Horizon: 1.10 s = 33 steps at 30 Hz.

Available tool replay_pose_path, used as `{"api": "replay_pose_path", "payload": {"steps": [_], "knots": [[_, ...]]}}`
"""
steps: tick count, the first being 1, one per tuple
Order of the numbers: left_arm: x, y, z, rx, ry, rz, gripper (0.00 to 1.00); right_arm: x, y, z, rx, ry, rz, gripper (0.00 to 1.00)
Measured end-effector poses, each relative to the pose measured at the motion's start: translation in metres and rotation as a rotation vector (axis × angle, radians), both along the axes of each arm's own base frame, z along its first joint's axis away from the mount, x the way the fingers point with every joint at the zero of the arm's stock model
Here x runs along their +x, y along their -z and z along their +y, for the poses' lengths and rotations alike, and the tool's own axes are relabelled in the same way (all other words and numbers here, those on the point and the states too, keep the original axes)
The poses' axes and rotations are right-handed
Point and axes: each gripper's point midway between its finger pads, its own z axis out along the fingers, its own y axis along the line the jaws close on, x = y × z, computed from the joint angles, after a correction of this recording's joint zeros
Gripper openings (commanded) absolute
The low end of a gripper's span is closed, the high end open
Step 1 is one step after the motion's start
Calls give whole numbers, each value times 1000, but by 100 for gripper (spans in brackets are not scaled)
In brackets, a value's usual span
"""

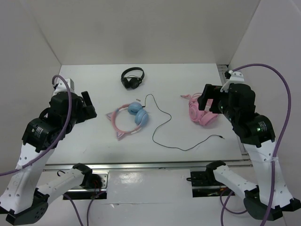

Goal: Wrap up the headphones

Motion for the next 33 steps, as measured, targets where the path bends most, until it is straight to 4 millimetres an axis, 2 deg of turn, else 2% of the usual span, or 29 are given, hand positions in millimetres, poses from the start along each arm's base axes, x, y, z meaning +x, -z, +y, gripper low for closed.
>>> {"api": "replay_pose_path", "payload": {"steps": [6, 9, 12, 15, 19, 23, 26, 29, 33], "knots": [[4, 14, -14, -18, 65, 25, 100, 2, -1, -3, 2, 22, -8, 100], [8, 21, -24, -45, 106, 36, 100, 1, 1, 2, 27, 5, -14, 100], [14, 38, -37, -76, 141, 60, 100, 0, 11, 12, 55, -43, -15, 100], [25, 70, -48, -97, 137, 123, 100, 3, 19, 19, 69, -67, 8, 100], [43, 137, -57, -95, 67, 296, 100, 12, 21, 32, 99, -111, 4, 100], [52, 194, -65, -115, -18, 424, 100, 19, 41, 50, 130, -184, 37, 100], [54, 219, -68, -123, -75, 461, 100, 18, 50, 63, 153, -246, 65, 100], [65, 237, -70, -123, -123, 471, 99, 17, 48, 75, 177, -299, 64, 100], [76, 274, -73, -108, -172, 518, 99, 14, 44, 86, 191, -345, 51, 100]]}}
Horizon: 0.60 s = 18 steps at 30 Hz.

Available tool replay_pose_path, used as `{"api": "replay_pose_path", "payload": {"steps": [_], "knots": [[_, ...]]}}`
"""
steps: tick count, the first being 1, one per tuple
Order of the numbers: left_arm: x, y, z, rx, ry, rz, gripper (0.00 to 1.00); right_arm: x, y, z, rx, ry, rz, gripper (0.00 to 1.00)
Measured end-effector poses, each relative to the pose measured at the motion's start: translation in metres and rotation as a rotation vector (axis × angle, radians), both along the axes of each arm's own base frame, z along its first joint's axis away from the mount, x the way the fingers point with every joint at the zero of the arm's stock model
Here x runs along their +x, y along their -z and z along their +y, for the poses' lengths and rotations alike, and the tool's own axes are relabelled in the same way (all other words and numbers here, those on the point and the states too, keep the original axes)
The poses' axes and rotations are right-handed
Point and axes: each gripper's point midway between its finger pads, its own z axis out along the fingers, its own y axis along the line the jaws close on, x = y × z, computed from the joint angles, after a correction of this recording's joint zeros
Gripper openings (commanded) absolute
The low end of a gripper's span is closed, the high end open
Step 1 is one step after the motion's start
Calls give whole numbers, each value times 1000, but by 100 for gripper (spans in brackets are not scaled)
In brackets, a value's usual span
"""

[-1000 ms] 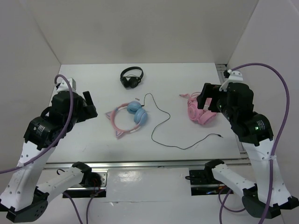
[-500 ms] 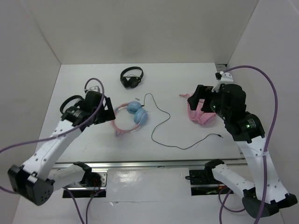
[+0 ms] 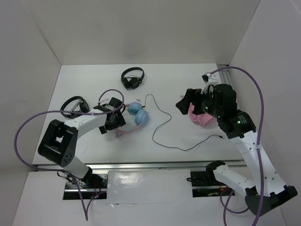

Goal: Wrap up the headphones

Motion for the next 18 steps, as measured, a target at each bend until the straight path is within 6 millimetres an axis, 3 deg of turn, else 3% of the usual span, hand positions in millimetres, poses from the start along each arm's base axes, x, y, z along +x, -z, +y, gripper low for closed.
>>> {"api": "replay_pose_path", "payload": {"steps": [3, 8, 9, 10, 14, 17, 18], "knots": [[-5, 26, 4, 17, -17, 45, 91, -2, -1, 4, 4, -14, -9, 100], [7, 30, 5, 9, -45, -2, 75, -5, -6, 6, 15, -28, -29, 100], [10, 29, 5, 11, -48, -10, 58, -5, -8, 7, 18, -31, -36, 100], [12, 29, 5, 7, -54, -20, 49, -5, -9, 8, 21, -35, -41, 100], [20, 30, 7, -1, -65, -49, 33, -6, -8, 12, 27, -50, -46, 100], [24, 29, 6, -20, -68, -68, 0, -7, -9, 15, 35, -64, -46, 100], [25, 29, 4, -31, -67, -72, 0, -7, -10, 16, 40, -68, -48, 100]]}}
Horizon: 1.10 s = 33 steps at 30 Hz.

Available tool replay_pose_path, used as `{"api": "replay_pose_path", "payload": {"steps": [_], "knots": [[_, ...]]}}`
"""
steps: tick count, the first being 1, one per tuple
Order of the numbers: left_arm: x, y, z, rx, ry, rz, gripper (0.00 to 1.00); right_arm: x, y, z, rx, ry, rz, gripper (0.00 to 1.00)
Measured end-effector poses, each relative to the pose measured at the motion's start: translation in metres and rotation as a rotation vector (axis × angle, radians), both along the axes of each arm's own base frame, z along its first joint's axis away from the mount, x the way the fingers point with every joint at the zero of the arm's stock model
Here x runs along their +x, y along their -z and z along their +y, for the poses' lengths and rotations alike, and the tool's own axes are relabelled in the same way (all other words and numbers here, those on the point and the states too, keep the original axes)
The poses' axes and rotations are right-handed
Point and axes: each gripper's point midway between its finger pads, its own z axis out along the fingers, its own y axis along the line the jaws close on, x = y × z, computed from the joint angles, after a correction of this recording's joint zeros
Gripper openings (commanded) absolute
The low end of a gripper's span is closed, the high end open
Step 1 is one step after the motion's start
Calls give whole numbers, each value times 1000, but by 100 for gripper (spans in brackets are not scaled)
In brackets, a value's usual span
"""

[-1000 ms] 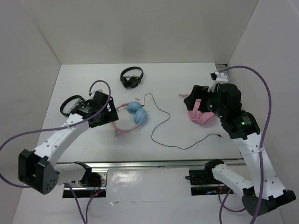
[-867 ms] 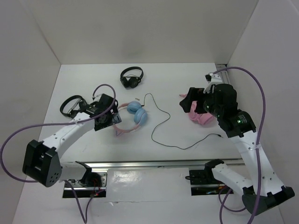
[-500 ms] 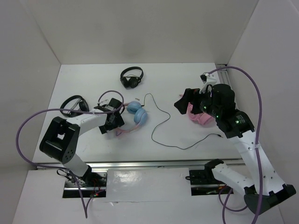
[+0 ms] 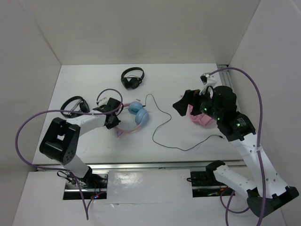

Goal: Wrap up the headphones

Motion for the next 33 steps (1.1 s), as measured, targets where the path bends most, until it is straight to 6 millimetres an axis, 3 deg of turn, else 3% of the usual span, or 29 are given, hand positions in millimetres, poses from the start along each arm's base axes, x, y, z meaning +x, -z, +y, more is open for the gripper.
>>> {"api": "replay_pose_path", "payload": {"steps": [3, 5, 7, 9, 12, 15, 16, 19, 23, 27, 29, 33], "knots": [[-4, -2, -1, -13, 8, 11, 0, 2, 3, 8, 39, -25, -23, 100], [-16, -7, 0, 8, 15, 44, 0, 1, 15, 17, 74, -62, -29, 100], [-29, -25, -1, 42, 40, 72, 0, -1, 33, 27, 109, -110, -52, 100], [-37, -58, 0, 85, 70, 76, 0, -2, 58, 35, 127, -142, -65, 100], [-39, -127, 2, 96, 114, -14, 0, 1, 93, 43, 117, -158, -64, 100], [-38, -203, 8, 65, 135, -186, 0, 19, 105, 51, 82, -156, -85, 93], [-42, -238, 12, 45, 146, -269, 0, 27, 109, 54, 64, -157, -94, 89], [-57, -279, 23, 35, 172, -349, 0, 46, 114, 65, 25, -171, -122, 84], [-77, -302, 35, 49, 208, -355, 0, 59, 111, 81, 2, -204, -185, 79], [-91, -306, 39, 52, 238, -318, 0, 58, 99, 99, 19, -246, -262, 77], [-95, -308, 39, 49, 246, -309, 0, 55, 94, 108, 27, -271, -288, 66], [-102, -315, 39, 36, 258, -310, 0, 52, 91, 122, 37, -301, -327, 63]]}}
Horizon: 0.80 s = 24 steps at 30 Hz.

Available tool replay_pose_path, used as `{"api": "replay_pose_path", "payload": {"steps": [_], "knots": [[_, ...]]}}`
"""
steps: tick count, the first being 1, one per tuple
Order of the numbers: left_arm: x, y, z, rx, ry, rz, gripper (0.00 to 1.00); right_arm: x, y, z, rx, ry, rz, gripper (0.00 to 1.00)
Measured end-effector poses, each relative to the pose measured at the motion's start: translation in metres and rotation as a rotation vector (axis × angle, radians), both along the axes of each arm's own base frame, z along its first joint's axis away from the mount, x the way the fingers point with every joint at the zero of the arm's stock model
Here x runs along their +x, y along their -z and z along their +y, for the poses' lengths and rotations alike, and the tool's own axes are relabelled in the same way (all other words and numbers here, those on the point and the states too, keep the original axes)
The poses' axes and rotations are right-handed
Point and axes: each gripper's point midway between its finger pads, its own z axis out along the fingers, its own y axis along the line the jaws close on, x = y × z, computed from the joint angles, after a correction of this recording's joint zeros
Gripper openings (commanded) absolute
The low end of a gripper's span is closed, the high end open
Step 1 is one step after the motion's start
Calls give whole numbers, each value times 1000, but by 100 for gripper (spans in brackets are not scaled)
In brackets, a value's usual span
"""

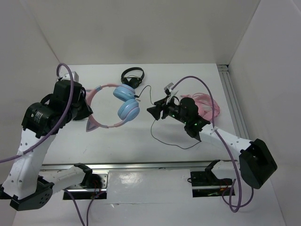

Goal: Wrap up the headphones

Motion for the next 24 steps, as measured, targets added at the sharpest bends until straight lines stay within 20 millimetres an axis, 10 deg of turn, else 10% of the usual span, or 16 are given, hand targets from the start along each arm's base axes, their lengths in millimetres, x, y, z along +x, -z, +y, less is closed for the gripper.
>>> {"api": "replay_pose_path", "payload": {"steps": [9, 18, 24], "knots": [[-9, -3, 0, -2, 26, 9, 0, 16, 19, 13, -5, 9, -11, 53], [-13, -12, 9, 17, 3, -13, 0, 34, 24, 16, -21, 55, -47, 0], [-8, -12, 19, 85, -10, -32, 0, 41, 12, 0, -19, 170, -78, 0]]}}
